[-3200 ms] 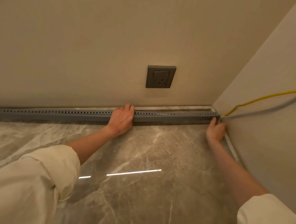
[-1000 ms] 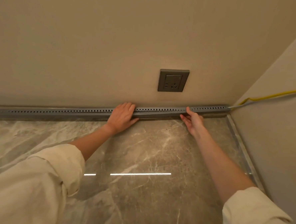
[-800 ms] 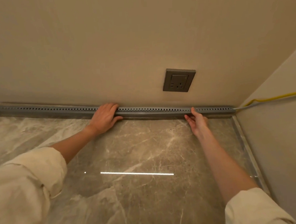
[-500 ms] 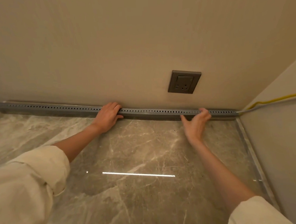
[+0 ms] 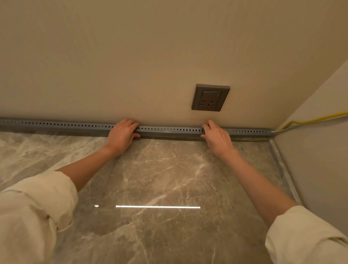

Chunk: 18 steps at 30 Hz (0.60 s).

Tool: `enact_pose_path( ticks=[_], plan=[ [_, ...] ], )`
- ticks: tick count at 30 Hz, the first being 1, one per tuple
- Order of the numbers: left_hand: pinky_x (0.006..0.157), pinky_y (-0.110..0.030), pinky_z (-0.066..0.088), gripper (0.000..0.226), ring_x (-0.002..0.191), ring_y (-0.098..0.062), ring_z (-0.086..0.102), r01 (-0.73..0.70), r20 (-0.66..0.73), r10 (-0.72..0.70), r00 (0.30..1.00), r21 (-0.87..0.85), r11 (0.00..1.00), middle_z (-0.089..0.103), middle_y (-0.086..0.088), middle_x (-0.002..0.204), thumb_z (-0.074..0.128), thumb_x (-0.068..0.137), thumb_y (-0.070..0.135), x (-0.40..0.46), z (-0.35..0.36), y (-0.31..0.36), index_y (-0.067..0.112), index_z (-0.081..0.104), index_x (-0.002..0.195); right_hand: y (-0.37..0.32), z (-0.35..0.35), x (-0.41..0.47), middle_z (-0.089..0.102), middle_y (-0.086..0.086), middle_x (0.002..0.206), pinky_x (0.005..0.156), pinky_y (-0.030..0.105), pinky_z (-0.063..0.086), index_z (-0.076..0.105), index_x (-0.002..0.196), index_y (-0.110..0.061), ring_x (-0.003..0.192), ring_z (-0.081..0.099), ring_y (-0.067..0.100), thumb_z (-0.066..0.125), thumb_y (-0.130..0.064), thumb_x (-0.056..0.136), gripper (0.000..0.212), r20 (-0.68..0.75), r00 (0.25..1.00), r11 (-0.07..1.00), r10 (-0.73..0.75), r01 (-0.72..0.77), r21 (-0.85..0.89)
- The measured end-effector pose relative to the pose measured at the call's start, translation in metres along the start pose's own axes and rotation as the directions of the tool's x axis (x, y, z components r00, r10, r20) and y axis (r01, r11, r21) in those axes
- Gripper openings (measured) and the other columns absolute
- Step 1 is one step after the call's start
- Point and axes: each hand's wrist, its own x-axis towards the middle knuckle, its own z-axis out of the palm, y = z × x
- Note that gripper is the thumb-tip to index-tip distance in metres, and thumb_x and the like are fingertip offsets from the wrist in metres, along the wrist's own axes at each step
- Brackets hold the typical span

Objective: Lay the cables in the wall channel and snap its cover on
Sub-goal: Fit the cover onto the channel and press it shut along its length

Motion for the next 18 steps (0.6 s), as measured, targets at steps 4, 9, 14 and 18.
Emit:
enact_pose_path(
  ticks=[4,9,14,18],
  plan=[
    [0.08,-0.047,0.05,0.03,0.098,-0.037,0.057,0.037,-0.001,-0.037,0.999,0.003,0.999,0.064,-0.023,0.103,0.07,0.08,0.013,0.0,-0.002,0.004,-0.005,0.064,0.103,0.002,-0.003,0.001,0.051,0.013,0.109,0.065,0.041,0.048,0.053,0.11,-0.005,0.085,0.06,0.034,0.052,-0.025,0.095,0.026,-0.008,1.0,0.999,-0.007,0.007,-0.051],
    [0.074,-0.044,0.05,0.031,0.095,-0.035,0.056,0.104,-0.012,-0.104,0.995,-0.008,0.995,0.061,-0.02,0.104,0.07,0.08,0.017,-0.002,-0.001,0.011,-0.001,0.064,0.105,0.003,-0.003,-0.002,0.052,0.013,0.107,0.065,0.04,0.049,0.054,0.112,-0.005,0.083,0.061,0.033,0.053,-0.027,0.094,0.028,-0.013,1.0,0.997,0.013,-0.014,-0.071],
    [0.08,-0.043,0.041,0.034,0.095,-0.033,0.051,0.283,-0.067,-0.284,0.957,-0.025,0.959,0.056,-0.015,0.101,0.072,0.076,0.027,-0.002,-0.002,0.016,0.003,0.066,0.099,-0.004,-0.005,0.0,0.051,0.014,0.108,0.067,0.041,0.049,0.054,0.112,-0.003,0.087,0.06,0.034,0.053,-0.025,0.094,0.028,-0.006,0.997,0.997,0.071,-0.071,-0.042],
    [0.084,-0.04,0.038,0.041,0.097,-0.03,0.049,0.411,-0.116,-0.417,0.902,-0.067,0.909,0.056,-0.014,0.102,0.075,0.072,0.032,-0.003,-0.001,0.025,0.004,0.057,0.096,-0.01,-0.005,0.001,0.051,0.014,0.112,0.069,0.04,0.049,0.054,0.114,-0.003,0.087,0.061,0.035,0.053,-0.024,0.094,0.029,0.0,0.991,0.99,0.137,-0.137,-0.035]
  ],
)
